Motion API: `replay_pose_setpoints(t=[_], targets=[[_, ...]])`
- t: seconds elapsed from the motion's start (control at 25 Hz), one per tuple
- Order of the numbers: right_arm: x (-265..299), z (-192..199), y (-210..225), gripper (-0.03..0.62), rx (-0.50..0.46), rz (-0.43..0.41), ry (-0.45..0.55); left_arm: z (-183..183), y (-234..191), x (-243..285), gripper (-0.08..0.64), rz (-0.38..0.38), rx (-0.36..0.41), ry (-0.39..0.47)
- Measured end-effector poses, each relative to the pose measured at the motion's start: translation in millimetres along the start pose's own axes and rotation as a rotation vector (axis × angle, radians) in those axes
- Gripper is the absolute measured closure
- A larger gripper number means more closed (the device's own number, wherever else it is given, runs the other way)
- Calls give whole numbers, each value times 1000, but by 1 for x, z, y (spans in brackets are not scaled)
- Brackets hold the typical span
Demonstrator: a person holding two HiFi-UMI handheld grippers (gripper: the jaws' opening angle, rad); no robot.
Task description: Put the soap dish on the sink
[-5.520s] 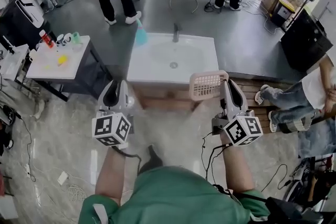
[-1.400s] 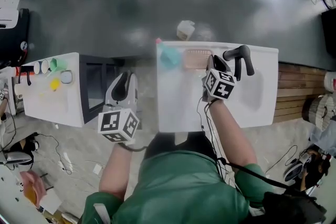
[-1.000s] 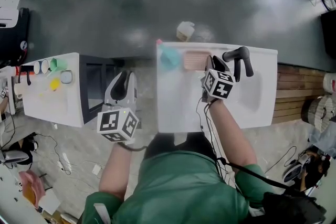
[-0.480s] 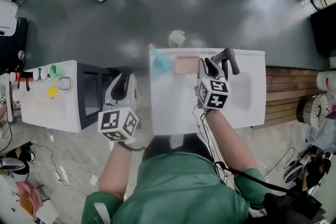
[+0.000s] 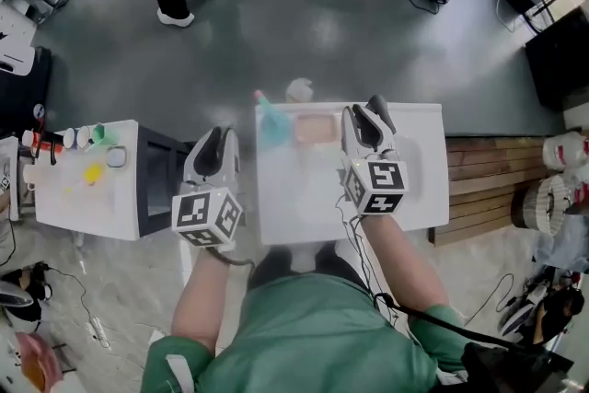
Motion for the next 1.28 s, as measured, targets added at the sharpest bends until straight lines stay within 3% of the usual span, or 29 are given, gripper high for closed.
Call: replay_pose_setpoints(t=[0.6, 1.28], targets=[[-101, -116, -24, 538, -76, -41, 290, -92, 47, -67, 476, 9, 113, 195], [-169, -175, -26, 538, -102, -72, 456, -150, 89, -107, 477, 24, 164, 359]])
Point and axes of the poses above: the fingertips, and each gripper's own axes: x forward along the fingers, y to its right, z out of its underside, the point moved 3 cm from there along -x, backward along the fingers, and after that the axes turned 1 degree about -z, right-handed, at the moved point
